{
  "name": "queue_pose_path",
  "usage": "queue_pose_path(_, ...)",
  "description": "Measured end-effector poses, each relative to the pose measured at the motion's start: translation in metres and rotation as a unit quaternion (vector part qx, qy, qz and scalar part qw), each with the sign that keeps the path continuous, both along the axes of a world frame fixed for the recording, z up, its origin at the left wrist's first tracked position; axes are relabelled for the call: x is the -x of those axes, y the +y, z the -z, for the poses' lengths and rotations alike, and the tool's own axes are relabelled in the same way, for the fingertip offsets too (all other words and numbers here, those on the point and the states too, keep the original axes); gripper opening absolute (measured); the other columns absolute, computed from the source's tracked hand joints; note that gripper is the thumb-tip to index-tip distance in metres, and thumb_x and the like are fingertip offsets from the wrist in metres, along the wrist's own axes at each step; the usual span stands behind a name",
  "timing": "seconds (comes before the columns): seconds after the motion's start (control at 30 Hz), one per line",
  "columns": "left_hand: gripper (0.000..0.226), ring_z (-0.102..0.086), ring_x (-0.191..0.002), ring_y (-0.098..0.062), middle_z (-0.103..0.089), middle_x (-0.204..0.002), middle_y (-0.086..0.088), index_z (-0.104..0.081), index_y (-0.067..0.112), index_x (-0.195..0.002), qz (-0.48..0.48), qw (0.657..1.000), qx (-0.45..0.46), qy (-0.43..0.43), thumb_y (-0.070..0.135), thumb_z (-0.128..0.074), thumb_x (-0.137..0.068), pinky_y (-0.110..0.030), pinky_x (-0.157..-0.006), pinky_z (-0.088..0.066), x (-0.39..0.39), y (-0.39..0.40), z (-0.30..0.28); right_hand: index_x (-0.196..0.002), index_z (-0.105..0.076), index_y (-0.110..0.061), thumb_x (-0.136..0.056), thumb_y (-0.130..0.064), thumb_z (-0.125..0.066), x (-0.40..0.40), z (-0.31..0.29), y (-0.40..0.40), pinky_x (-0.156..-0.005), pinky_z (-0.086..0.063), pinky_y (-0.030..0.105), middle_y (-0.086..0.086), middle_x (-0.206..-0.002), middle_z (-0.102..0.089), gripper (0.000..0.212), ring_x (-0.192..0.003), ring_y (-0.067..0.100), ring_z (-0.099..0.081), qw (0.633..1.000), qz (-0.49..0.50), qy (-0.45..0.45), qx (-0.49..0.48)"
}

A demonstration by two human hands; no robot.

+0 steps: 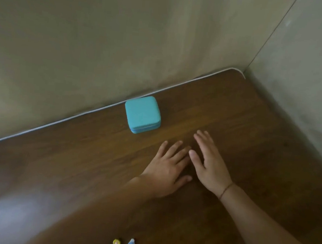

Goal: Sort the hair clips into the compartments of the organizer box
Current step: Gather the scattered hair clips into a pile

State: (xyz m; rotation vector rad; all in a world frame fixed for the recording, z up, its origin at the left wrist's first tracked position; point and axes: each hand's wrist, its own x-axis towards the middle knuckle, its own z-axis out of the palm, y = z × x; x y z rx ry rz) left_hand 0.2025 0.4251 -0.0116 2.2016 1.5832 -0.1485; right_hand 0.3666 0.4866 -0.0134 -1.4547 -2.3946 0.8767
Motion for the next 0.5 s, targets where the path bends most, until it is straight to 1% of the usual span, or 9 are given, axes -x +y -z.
queue_pose_path(0.07, 0.067, 0.004, -0.157, -0.025, -0.017, -0.168, -0.002, -0.021, 0.023, -0.159, 0.020, 1.000, 0.010, 0.000, 0.056, -0.035, -0.103, -0.056, -0.125, 0.003, 0.010, -0.035, 0.000, -0.151, -0.024, -0.025, -0.095, -0.056, -0.019, 0.007, 0.004, -0.020, -0.120, -0.009, 0.032, -0.012, -0.159, -0.015, 0.064, -0.146, 0.001, 0.004, 0.998, -0.063, -0.032, -0.007)
queue_pose_path(0.13, 0.065, -0.014, -0.155, -0.030, -0.034, -0.161, -0.005, -0.034, 0.019, -0.155, 0.045, 0.999, -0.020, 0.004, 0.056, -0.037, -0.101, -0.061, -0.123, -0.012, 0.023, -0.073, 0.002, -0.151, -0.024, -0.026, -0.097, -0.057, -0.014, 0.013, 0.009, -0.048, -0.121, -0.003, 0.034, -0.012, -0.160, -0.012, 0.063, -0.146, 0.002, 0.010, 0.988, -0.129, -0.073, -0.034)
queue_pose_path(0.17, 0.064, -0.024, -0.152, -0.032, -0.043, -0.156, -0.005, -0.041, 0.018, -0.151, 0.059, 0.997, -0.037, 0.012, 0.057, -0.039, -0.100, -0.063, -0.120, -0.021, 0.030, -0.092, 0.004, -0.151, -0.025, -0.026, -0.097, -0.058, -0.011, 0.015, 0.011, -0.063, -0.121, -0.004, 0.036, -0.011, -0.160, -0.010, 0.064, -0.146, 0.003, 0.012, 0.983, -0.155, -0.087, -0.048)
queue_pose_path(0.2, 0.063, -0.032, -0.149, -0.032, -0.049, -0.152, -0.005, -0.046, 0.018, -0.147, 0.068, 0.996, -0.049, 0.018, 0.058, -0.039, -0.099, -0.063, -0.118, -0.026, 0.037, -0.111, 0.006, -0.150, -0.027, -0.027, -0.097, -0.058, -0.010, 0.018, 0.011, -0.078, -0.121, -0.006, 0.038, -0.011, -0.160, -0.009, 0.064, -0.146, 0.004, 0.012, 0.978, -0.176, -0.091, -0.056)
queue_pose_path(0.23, 0.062, -0.035, -0.148, -0.031, -0.051, -0.150, -0.003, -0.049, 0.018, -0.145, 0.073, 0.996, -0.057, 0.018, 0.059, -0.039, -0.099, -0.061, -0.117, -0.028, 0.041, -0.130, 0.008, -0.150, -0.028, -0.027, -0.097, -0.059, -0.010, 0.021, 0.011, -0.093, -0.120, -0.006, 0.039, -0.012, -0.161, -0.008, 0.064, -0.146, 0.006, 0.012, 0.975, -0.197, -0.090, -0.054)
queue_pose_path(0.3, 0.061, -0.033, -0.149, -0.029, -0.049, -0.153, -0.002, -0.050, 0.019, -0.145, 0.075, 0.995, -0.072, 0.005, 0.059, -0.039, -0.100, -0.058, -0.117, -0.029, 0.049, -0.167, 0.007, -0.151, -0.025, -0.028, -0.097, -0.060, -0.010, 0.027, 0.007, -0.126, -0.119, -0.002, 0.036, -0.015, -0.160, -0.004, 0.065, -0.146, 0.006, 0.014, 0.967, -0.239, -0.081, -0.027)
queue_pose_path(0.4, 0.055, -0.035, -0.150, -0.024, -0.046, -0.156, 0.002, -0.050, 0.022, -0.145, 0.050, 0.992, -0.106, -0.056, 0.055, -0.042, -0.103, -0.050, -0.119, -0.031, 0.066, -0.222, -0.002, -0.152, -0.019, -0.028, -0.096, -0.064, -0.011, 0.039, 0.003, -0.173, -0.118, 0.002, 0.032, -0.020, -0.159, 0.001, 0.067, -0.145, 0.003, 0.017, 0.956, -0.285, -0.066, 0.006)
queue_pose_path(0.43, 0.051, -0.037, -0.148, -0.021, -0.047, -0.155, 0.004, -0.052, 0.024, -0.144, 0.030, 0.990, -0.118, -0.078, 0.053, -0.042, -0.104, -0.047, -0.119, -0.033, 0.074, -0.241, -0.005, -0.153, -0.016, -0.030, -0.095, -0.065, -0.011, 0.042, 0.002, -0.185, -0.119, 0.003, 0.032, -0.022, -0.159, 0.003, 0.068, -0.144, 0.002, 0.019, 0.953, -0.295, -0.066, 0.017)
queue_pose_path(0.5, 0.047, -0.041, -0.146, -0.018, -0.047, -0.155, 0.007, -0.052, 0.026, -0.144, -0.046, 0.982, -0.142, -0.114, 0.049, -0.044, -0.104, -0.042, -0.118, -0.035, 0.095, -0.282, -0.007, -0.153, -0.010, -0.032, -0.093, -0.068, -0.011, 0.048, 0.001, -0.204, -0.119, 0.005, 0.031, -0.024, -0.157, 0.009, 0.069, -0.142, -0.001, 0.023, 0.948, -0.307, -0.076, 0.034)
